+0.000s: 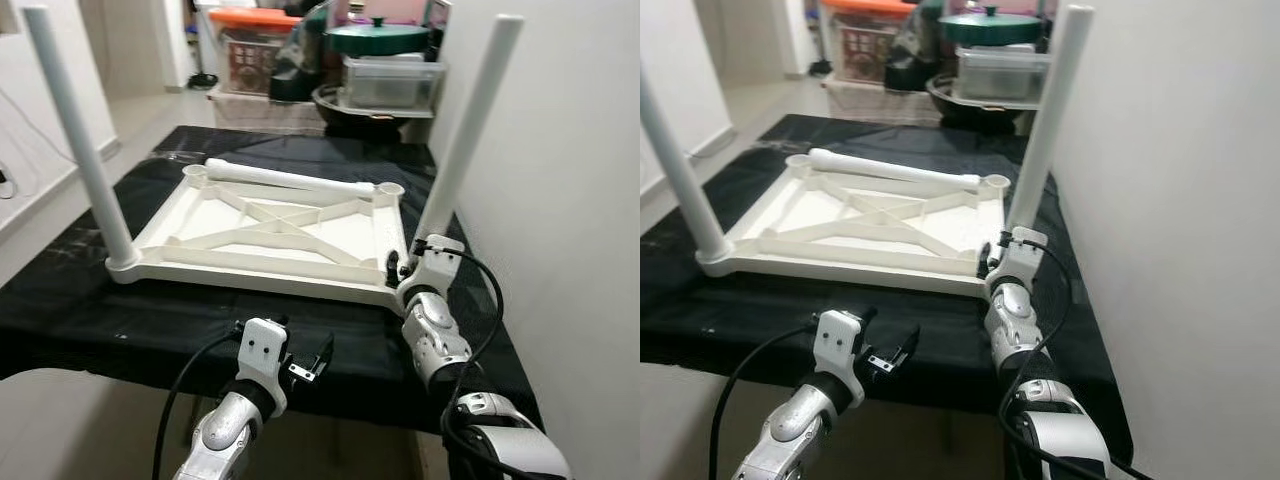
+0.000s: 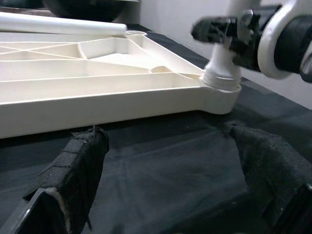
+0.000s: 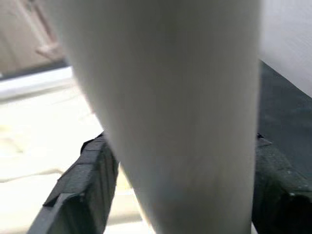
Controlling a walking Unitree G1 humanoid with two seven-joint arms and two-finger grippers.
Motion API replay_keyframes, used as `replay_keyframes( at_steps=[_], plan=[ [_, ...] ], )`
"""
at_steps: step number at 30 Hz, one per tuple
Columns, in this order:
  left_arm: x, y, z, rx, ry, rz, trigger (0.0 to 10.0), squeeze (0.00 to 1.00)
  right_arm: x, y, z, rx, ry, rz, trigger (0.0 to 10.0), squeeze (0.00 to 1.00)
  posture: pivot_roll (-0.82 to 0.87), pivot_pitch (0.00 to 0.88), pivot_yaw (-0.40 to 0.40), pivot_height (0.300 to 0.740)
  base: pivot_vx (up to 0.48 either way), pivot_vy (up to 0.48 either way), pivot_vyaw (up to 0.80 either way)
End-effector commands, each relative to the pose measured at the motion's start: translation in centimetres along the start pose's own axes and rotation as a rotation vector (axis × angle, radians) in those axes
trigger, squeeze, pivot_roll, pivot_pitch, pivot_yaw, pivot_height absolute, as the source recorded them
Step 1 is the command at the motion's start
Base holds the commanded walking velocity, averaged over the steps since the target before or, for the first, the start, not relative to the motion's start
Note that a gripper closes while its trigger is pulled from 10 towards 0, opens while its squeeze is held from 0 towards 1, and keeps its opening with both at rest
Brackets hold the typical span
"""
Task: Building children table
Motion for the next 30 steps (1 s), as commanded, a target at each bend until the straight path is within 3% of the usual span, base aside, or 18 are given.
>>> replay_keyframes(
  at_steps=[1,3,5,8,10,11,14,17,21,22,23,24,26,29,30],
  plan=[
    [-0.2,-0.2,0.1,0.006,-0.004,0.002,10.0,0.0,3.3,1.2,0.3,-0.033,0.155,0.006,10.0,0.0,0.13,0.0,-0.071,0.74,0.0,0.0,0.0],
    [-0.2,-0.2,0.1,0.005,-0.003,0.002,10.0,0.0,3.7,1.9,0.5,-0.035,0.227,-0.012,10.0,0.0,0.12,0.0,-0.07,0.74,0.0,0.0,0.0],
    [-0.2,-0.1,0.1,0.004,-0.004,0.003,10.0,0.0,5.1,2.4,0.2,0.064,0.464,-0.008,10.0,0.0,0.12,0.0,-0.067,0.74,0.0,0.0,0.0],
    [-0.1,-0.1,0.1,0.004,-0.005,0.003,10.0,0.0,5.6,2.5,-0.1,0.099,0.543,-0.001,10.0,0.0,0.12,0.0,-0.067,0.74,0.0,0.0,0.0],
    [-0.1,-0.1,0.2,0.004,-0.006,0.004,10.0,0.0,7.7,1.9,-2.7,0.242,0.862,-0.024,10.0,0.0,0.13,0.0,-0.068,0.74,0.0,0.0,0.0],
    [-0.1,-0.1,0.2,0.004,-0.006,0.004,10.0,0.0,7.7,1.9,-2.7,0.242,0.862,-0.024,10.0,0.0,0.13,0.0,-0.068,0.74,0.0,0.0,0.0],
    [-0.1,-0.1,0.2,0.005,-0.007,0.006,10.0,0.0,9.3,0.6,-6.3,0.388,1.176,-0.115,10.0,0.0,0.14,0.0,-0.076,0.74,0.0,0.0,0.0],
    [-0.1,-0.1,0.2,0.004,-0.007,0.008,10.0,0.0,10.3,-0.1,-7.4,0.438,1.291,-0.144,10.0,0.0,0.14,0.0,-0.077,0.74,0.0,0.0,0.0],
    [-0.1,-0.1,0.2,0.003,-0.006,0.009,10.0,0.0,11.1,-0.2,-7.8,0.44,1.335,-0.138,10.0,0.0,0.14,0.0,-0.079,0.74,0.0,0.0,0.0],
    [-0.1,-0.1,0.2,0.004,-0.006,0.009,10.0,0.0,11.5,-0.3,-7.8,0.436,1.338,-0.137,9.3,0.0,0.15,0.0,-0.081,0.74,0.0,0.0,0.0],
    [-0.1,-0.1,0.2,0.004,-0.005,0.009,10.0,0.0,11.8,-0.4,-7.0,0.398,1.28,-0.162,0.0,0.0,0.15,0.0,-0.079,0.74,0.0,0.0,0.0],
    [-0.1,-0.1,0.2,0.003,-0.005,0.009,10.0,0.0,11.8,-0.4,-5.5,0.354,1.16,-0.181,0.0,0.0,0.15,0.0,-0.079,0.74,0.0,0.0,0.0],
    [-0.1,-0.1,0.2,0.002,-0.005,0.009,10.0,0.0,11.6,-0.2,-4.1,0.318,1.039,-0.194,0.0,0.0,0.15,0.0,-0.079,0.74,0.0,0.0,0.0],
    [-0.1,0.0,0.2,0.002,-0.005,0.009,10.0,0.0,8.6,0.2,-1.0,0.263,0.708,-0.185,0.0,0.0,0.14,0.0,-0.077,0.74,0.0,0.0,0.0],
    [-0.1,0.0,0.2,0.002,-0.005,0.009,10.0,0.0,8.6,0.2,-1.0,0.263,0.708,-0.185,0.0,0.0,0.14,0.0,-0.077,0.74,0.0,0.0,0.0]
  ],
)
Point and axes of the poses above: a point about 5 cm out from each wrist's last joint towards the gripper, its own z axis pointing out of the wrist towards the gripper, its own y axis along the axis of the wrist's last joint, x = y × z, the point moved 6 cm from there along z, pointing out of the wrist towards the gripper, and after that the axes turned 9 degrees about z, right-handed, at the moved point
